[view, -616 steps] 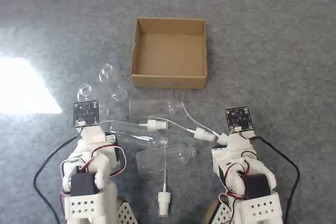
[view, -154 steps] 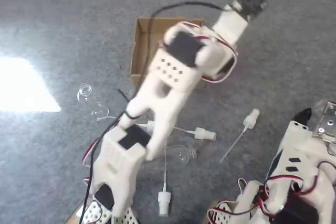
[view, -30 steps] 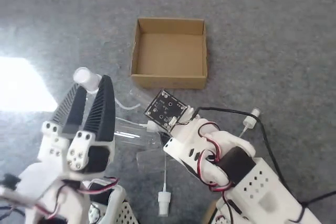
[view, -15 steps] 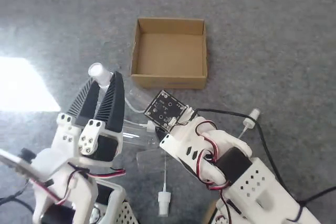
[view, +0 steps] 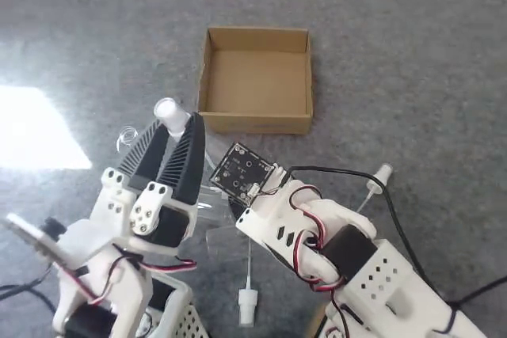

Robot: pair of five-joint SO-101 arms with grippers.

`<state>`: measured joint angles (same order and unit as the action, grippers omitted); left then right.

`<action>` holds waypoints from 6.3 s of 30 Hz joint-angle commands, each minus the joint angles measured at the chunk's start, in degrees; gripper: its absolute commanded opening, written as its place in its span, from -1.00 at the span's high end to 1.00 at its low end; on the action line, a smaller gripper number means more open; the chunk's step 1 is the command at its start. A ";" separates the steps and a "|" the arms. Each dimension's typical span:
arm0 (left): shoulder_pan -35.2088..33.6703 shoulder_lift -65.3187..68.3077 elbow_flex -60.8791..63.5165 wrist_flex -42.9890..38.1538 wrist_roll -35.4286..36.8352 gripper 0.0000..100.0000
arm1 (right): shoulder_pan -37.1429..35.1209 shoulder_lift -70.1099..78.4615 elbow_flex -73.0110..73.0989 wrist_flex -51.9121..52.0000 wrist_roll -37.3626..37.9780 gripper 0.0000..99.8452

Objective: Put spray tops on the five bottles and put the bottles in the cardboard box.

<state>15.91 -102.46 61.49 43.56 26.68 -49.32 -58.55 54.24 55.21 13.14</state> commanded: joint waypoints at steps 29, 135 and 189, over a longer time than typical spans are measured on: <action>0.44 -0.18 5.05 -1.58 -0.35 0.97 | -0.66 -0.22 -0.97 -1.36 0.70 0.73; -21.10 -0.26 -3.03 15.82 -4.04 0.52 | 13.41 7.78 -8.35 -22.81 0.26 0.73; -33.76 -0.26 -4.35 15.82 -0.44 0.52 | 18.15 117.58 -120.79 -22.90 0.18 0.73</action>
<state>-17.49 -102.46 59.91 59.47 25.54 -31.82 56.18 -56.53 33.58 13.14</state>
